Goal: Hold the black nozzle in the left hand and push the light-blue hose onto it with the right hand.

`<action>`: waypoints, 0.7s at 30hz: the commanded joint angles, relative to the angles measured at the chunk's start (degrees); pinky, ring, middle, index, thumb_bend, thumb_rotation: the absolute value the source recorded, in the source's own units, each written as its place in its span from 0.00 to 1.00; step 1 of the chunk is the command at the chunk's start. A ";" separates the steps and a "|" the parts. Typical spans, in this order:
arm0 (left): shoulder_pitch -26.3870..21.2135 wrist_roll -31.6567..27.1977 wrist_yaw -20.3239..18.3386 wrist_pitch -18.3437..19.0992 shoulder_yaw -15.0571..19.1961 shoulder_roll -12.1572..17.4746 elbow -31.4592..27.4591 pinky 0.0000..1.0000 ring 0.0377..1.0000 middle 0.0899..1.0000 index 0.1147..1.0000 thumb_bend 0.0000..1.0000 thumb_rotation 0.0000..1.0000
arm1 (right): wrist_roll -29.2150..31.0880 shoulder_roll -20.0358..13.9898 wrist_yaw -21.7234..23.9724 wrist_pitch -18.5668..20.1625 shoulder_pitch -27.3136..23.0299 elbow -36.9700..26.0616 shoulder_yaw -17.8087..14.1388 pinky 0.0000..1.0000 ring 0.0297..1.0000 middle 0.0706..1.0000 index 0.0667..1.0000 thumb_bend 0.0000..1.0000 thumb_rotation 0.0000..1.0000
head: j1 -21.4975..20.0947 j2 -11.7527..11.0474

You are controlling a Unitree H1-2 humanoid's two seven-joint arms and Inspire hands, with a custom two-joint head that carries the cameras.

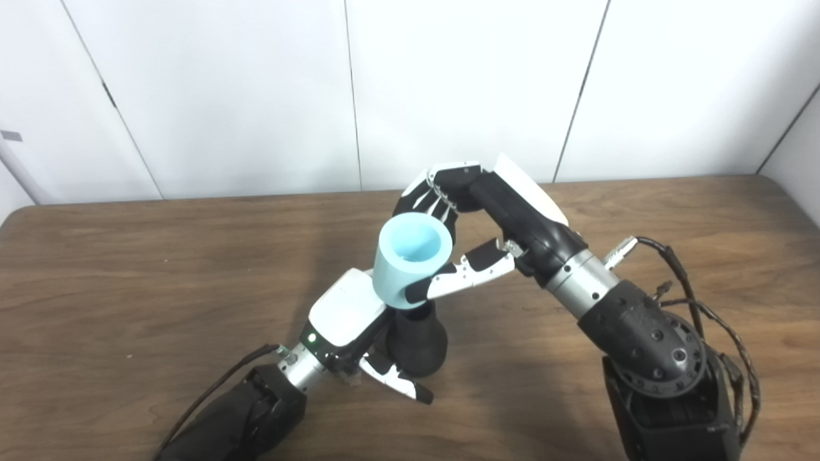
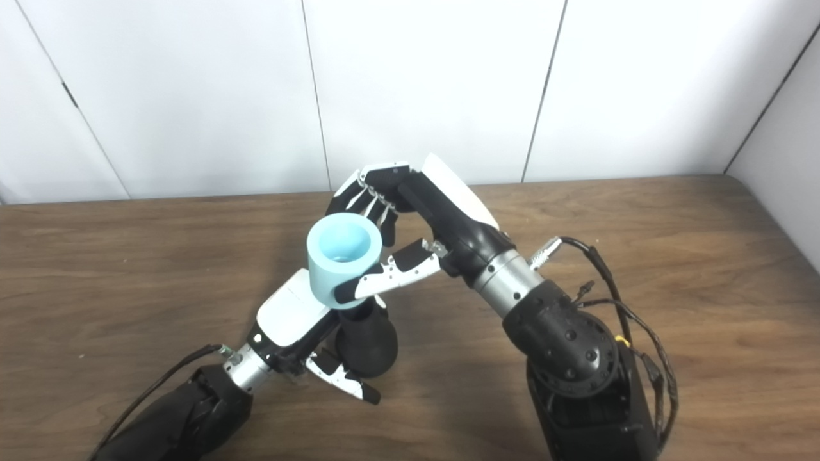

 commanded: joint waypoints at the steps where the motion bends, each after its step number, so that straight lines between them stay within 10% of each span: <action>1: 16.68 -1.46 5.66 -1.81 -7.64 -7.57 10.66 0.65 0.43 0.44 0.42 0.50 0.00 | -5.32 3.20 8.44 -0.05 -7.15 -5.88 -5.65 0.23 0.37 0.42 0.49 0.51 0.00 | -0.07 0.11; 7: 16.87 -1.77 4.42 -1.80 -6.83 -7.84 10.52 0.63 0.43 0.44 0.43 0.50 0.00 | -9.79 6.66 17.54 -0.05 -10.55 -7.07 -10.14 0.22 0.36 0.42 0.50 0.51 0.00 | -0.11 0.32; 21: 17.13 -4.23 2.65 -1.81 -6.47 -7.67 10.01 0.59 0.42 0.42 0.45 0.50 0.00 | -14.54 8.53 20.53 -0.05 -7.70 -7.80 -11.17 0.19 0.35 0.43 0.49 0.51 0.00 | -0.06 0.74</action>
